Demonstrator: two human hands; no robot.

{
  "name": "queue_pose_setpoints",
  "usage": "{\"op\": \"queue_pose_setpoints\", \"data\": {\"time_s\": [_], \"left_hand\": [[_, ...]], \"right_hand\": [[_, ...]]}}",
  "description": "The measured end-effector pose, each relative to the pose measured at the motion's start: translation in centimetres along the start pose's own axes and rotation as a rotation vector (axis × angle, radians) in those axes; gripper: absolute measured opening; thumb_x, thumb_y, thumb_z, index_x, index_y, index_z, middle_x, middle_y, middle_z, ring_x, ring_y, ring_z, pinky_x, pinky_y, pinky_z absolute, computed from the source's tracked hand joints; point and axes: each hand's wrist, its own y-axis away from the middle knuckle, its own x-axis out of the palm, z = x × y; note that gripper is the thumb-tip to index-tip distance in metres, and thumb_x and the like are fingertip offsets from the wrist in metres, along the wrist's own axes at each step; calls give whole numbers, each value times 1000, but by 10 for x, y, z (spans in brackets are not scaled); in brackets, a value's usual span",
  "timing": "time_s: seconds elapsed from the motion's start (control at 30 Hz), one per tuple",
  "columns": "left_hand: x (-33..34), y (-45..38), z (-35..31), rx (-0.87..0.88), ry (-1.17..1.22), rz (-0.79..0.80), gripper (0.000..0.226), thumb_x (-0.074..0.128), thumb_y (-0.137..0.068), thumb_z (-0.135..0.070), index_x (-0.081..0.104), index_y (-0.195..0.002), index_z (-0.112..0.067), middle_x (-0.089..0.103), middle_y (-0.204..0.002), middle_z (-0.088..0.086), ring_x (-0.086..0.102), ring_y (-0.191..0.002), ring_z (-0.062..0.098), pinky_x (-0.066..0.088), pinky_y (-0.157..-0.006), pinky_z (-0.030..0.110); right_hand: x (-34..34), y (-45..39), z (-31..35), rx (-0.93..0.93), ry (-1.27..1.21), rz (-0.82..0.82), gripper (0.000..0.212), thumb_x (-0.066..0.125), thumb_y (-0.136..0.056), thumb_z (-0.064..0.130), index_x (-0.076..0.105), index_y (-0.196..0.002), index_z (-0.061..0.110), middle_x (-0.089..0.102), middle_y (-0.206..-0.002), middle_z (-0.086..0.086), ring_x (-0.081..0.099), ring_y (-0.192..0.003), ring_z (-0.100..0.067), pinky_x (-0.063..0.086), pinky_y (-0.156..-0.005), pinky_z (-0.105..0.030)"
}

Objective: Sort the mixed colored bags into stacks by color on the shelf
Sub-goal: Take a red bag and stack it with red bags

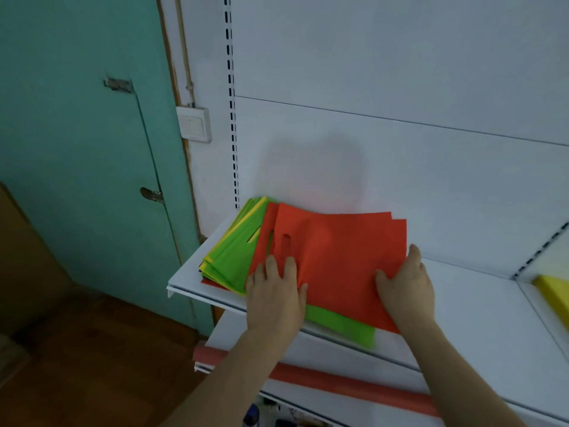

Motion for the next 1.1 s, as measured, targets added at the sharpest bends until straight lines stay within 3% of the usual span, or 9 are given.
{"op": "queue_pose_setpoints", "data": {"time_s": [0.13, 0.23, 0.37, 0.53, 0.63, 0.7, 0.83, 1.0, 1.1], "left_hand": [[-2, -3, 2, 30, 48, -32, 56, 48, -98, -61, 50, -143, -26, 33, -160, 13, 45, -136, 33, 40, -111, 47], [-5, -8, 1, -17, 28, -15, 69, 33, -93, -78, 66, -123, -25, 43, -156, 12, 45, -134, 34, 41, -109, 47], [-11, -31, 7, -88, 156, -26, 70, 34, -96, -77, 62, -130, -22, 55, -143, 11, 50, -130, 33, 46, -106, 47], [-26, -73, 7, -300, 855, -9, 69, 70, -98, -39, 40, -155, -13, 63, -141, 8, 63, -126, 28, 51, -106, 44], [-35, -91, 1, -319, 1215, -30, 36, 66, -100, -13, 65, -135, -21, 78, -109, -5, 74, -100, 18, 57, -89, 38], [-40, -94, -1, -230, 1269, -109, 29, 60, -101, -5, 73, -113, -28, 79, -102, -8, 74, -97, 13, 55, -85, 35], [-36, -85, -3, -168, 1304, -150, 30, 55, -104, -7, 72, -99, -30, 78, -106, -6, 71, -104, 12, 52, -96, 41], [-19, -75, 0, -114, 1203, -149, 27, 50, -109, -14, 71, -96, -27, 75, -104, -11, 68, -103, 15, 49, -97, 43], [-24, -80, -4, -45, 1141, -176, 27, 49, -109, -17, 69, -94, -27, 73, -99, -16, 65, -93, 7, 47, -82, 34]], "right_hand": [[-13, -22, -15, 223, -264, 89, 45, 81, -83, 31, 63, -114, 3, 71, -91, -10, 68, -86, -32, 58, -83, -47], [-18, -28, -24, 180, -336, 212, 15, 81, -86, 27, 78, -92, 14, 78, -84, -6, 75, -81, -30, 62, -83, -49], [-33, -29, -31, -119, -165, -61, 15, 72, -94, 33, 67, -81, 26, 71, -75, 6, 67, -77, -26, 46, -68, -36], [-62, -17, -37, -200, -438, -188, 9, 67, -99, 45, 66, -92, 39, 70, -83, 23, 64, -76, 1, 48, -68, -33], [-74, -13, -39, -202, -541, -232, 6, 61, -99, 55, 59, -97, 49, 69, -93, 28, 65, -81, 4, 51, -68, -34], [-76, -12, -38, -203, -562, -260, 13, 57, -97, 63, 56, -101, 50, 68, -96, 27, 65, -82, 3, 52, -67, -34], [-66, -11, -41, -158, -553, -199, 26, 54, -96, 66, 51, -103, 41, 68, -89, 21, 65, -77, -2, 51, -64, -36], [-50, -5, -48, -89, -459, -52, 11, 48, -103, 24, 53, -93, 28, 65, -77, 3, 61, -73, -22, 49, -68, -46], [-61, 0, -48, -106, -425, -192, 12, 51, -101, 19, 56, -97, 29, 65, -75, 7, 60, -71, -9, 45, -63, -40]]}}
